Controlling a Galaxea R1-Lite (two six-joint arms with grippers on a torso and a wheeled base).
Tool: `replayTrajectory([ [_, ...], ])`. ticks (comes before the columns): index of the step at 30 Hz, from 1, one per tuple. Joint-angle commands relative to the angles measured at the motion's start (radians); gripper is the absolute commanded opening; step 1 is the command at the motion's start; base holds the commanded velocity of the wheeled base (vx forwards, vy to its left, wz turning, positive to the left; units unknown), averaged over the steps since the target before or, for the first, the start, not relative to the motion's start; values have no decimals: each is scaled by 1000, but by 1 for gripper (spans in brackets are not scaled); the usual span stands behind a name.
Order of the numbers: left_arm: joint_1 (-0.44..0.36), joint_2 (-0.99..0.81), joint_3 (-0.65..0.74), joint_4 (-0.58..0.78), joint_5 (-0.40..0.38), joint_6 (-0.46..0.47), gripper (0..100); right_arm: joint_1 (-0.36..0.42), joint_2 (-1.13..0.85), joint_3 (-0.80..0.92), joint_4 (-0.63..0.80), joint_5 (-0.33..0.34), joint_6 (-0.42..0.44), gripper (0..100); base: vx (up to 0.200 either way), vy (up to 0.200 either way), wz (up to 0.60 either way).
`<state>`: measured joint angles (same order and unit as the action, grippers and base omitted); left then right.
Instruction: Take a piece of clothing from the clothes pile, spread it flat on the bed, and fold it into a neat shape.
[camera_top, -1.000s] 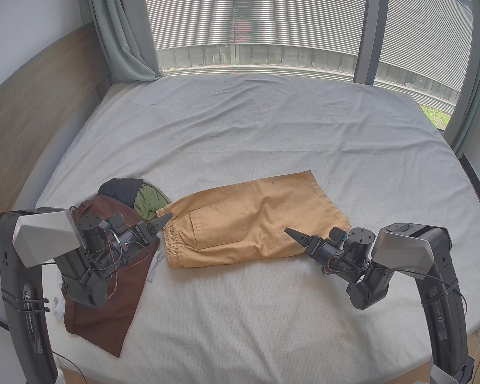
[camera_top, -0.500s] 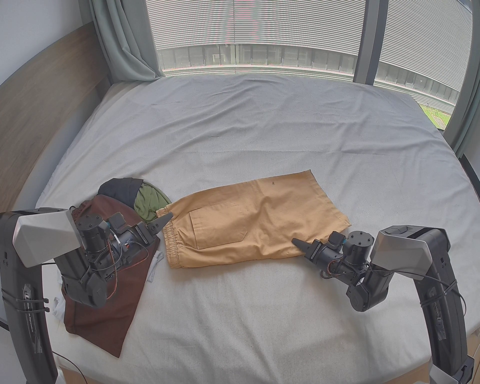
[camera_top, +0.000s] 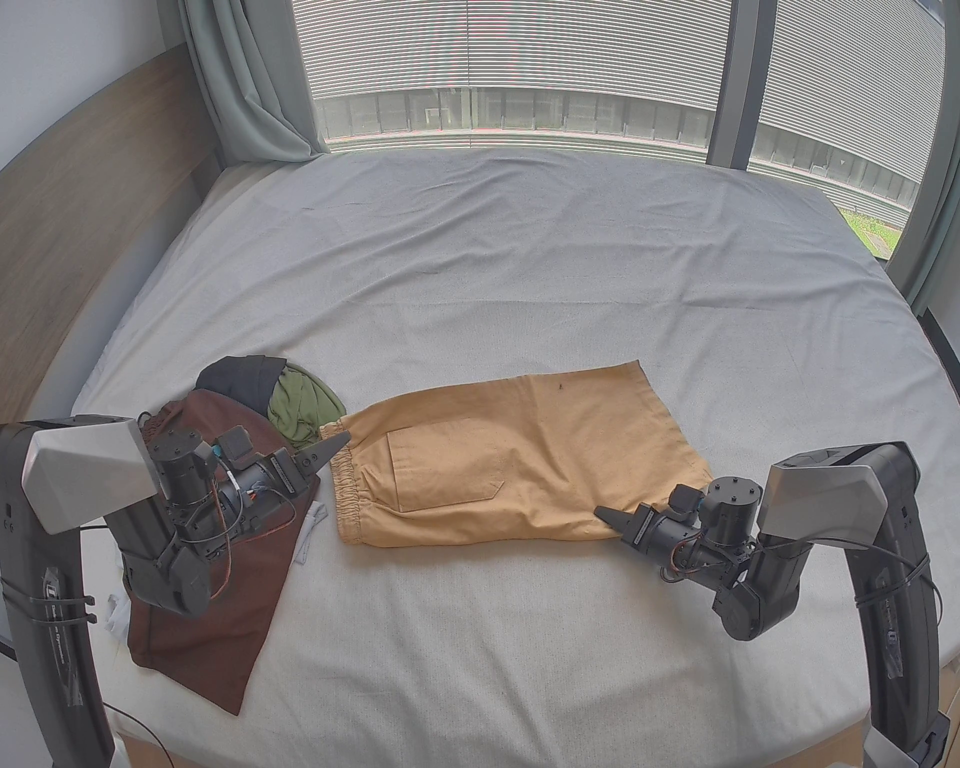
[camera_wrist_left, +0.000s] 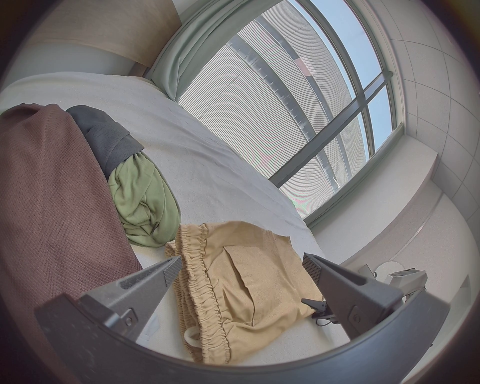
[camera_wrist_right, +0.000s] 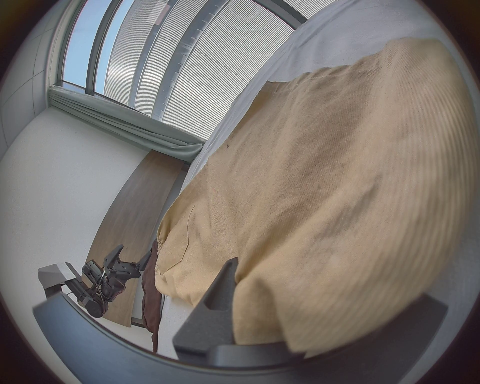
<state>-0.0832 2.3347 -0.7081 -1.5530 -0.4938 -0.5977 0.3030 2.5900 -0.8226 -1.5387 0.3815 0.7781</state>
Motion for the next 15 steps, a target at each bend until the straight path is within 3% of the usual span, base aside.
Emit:
replayTrajectory([
  [1,5,-12,1,-1,-2,-4,100,1,-45,77,-4,2,-17,0,0,0,0],
  [7,-1,-14,13,-2,1,2,100,4,-105,187,-4,2,-28,0,0,0,0],
  [15,-12,-23,33,-1,-5,1,100,5,-148,330,-3,0,-117,0,0,0,0],
])
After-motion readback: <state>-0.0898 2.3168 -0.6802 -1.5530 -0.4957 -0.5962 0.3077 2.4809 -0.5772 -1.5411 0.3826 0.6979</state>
